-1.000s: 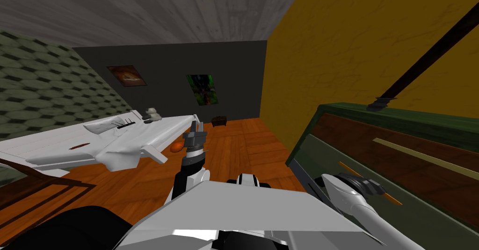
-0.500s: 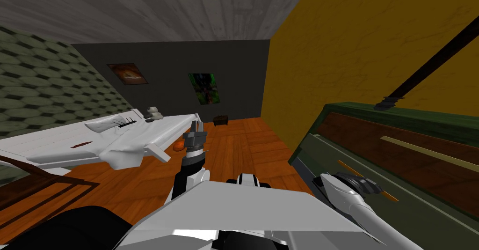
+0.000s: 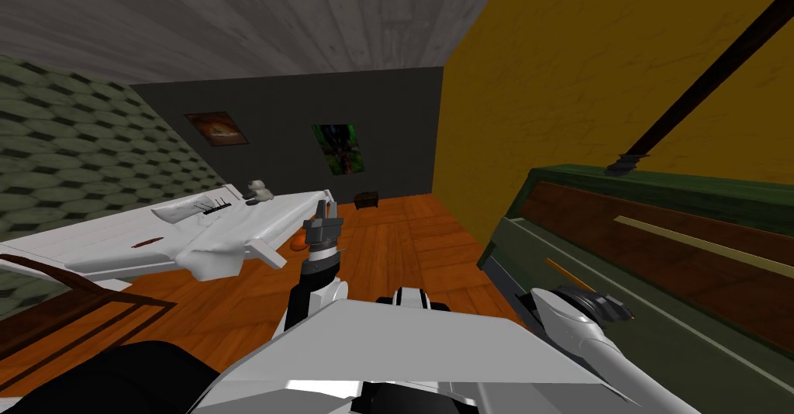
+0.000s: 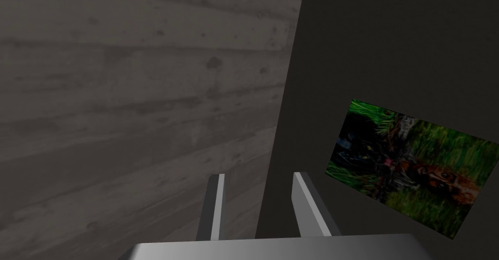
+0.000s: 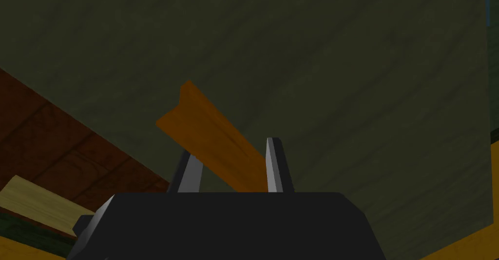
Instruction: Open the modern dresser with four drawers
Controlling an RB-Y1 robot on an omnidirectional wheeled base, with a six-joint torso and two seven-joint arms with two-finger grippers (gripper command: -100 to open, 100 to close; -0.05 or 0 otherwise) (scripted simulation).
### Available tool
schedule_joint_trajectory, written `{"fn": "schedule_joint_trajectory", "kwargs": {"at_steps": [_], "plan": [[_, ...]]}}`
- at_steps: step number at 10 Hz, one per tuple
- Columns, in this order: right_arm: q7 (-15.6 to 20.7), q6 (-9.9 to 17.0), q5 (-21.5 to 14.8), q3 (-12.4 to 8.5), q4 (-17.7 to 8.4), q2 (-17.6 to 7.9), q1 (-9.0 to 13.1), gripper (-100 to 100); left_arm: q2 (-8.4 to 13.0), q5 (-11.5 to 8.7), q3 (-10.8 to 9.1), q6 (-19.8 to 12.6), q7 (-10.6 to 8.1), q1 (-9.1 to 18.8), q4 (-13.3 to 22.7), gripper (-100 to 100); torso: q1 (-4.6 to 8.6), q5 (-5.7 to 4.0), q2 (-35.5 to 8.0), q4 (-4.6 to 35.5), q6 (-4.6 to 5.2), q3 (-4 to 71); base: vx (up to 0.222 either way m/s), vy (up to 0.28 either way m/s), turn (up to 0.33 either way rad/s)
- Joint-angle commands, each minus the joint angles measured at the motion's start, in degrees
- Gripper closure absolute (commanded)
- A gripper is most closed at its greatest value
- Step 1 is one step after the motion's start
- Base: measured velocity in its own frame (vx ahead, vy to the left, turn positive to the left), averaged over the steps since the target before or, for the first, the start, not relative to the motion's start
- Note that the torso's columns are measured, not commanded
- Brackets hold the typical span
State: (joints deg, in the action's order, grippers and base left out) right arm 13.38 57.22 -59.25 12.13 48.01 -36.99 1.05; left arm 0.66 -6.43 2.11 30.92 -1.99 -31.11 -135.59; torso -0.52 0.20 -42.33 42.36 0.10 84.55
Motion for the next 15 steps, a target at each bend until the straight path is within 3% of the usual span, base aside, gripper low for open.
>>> {"fn": "schedule_joint_trajectory", "kwargs": {"at_steps": [1, 2, 4, 8, 9, 10, 15], "plan": [[0.5, 0.1, 0.3, -0.2, 0.3, 0.0, 0.3, 100, 0.0, 0.0, 0.01, 0.0, 0.0, 0.0, 0.0, 0, -0.03, -0.07, -0.1, 0.1, -0.08, -0.1, -0.011, 0.192, -0.03], [2.2, -2.3, 2.1, -1.1, -0.5, -2.1, 1.1, -100, 0.0, 0.0, 0.01, 0.0, 0.0, 0.0, 0.0, 0, 0.12, -0.02, -0.1, 0.1, -0.16, -0.1, -0.014, 0.15, -0.026], [3.4, -3.8, 3.3, -1.7, -0.9, -3.5, 1.8, -100, 0.0, 0.0, 0.0, 0.0, 0.0, 0.0, 0.0, 0, 0.71, -0.15, 0.0, 0.0, -0.08, 0.0, -0.029, 0.065, -0.005], [6.4, -7.6, 6.4, -3.4, -1.8, -7.0, 3.6, -100, 0.0, 0.0, -0.01, 0.0, 0.0, 0.0, 0.0, 0, -0.05, 0.35, -0.3, 0.1, 0.09, -0.1, -0.024, 0.054, -0.008], [6.1, -7.3, 6.2, -3.0, -1.4, -6.1, 3.0, -100, 0.0, 0.0, 0.0, 0.0, 0.0, 0.0, 0.0, 0, -0.21, 0.47, -0.3, 0.2, 0.07, -0.1, -0.002, 0.029, 0.002], [6.2, -7.6, 6.3, -3.0, -1.5, -6.0, 2.9, 0, 0.0, 0.0, -0.01, 0.0, 0.0, 0.0, 0.0, 0, -0.11, 0.4, -0.3, 0.2, 0.01, -0.1, 0.0, 0.0, 0.0], [6.3, -7.8, 6.5, -2.7, -1.7, -5.2, 2.6, 0, 0.0, 0.0, -0.01, 0.0, 0.0, 0.0, 0.0, 0, 0.27, 0.06, -0.1, 0.0, -0.06, 0.0, 0.0, 0.0, 0.0]]}}
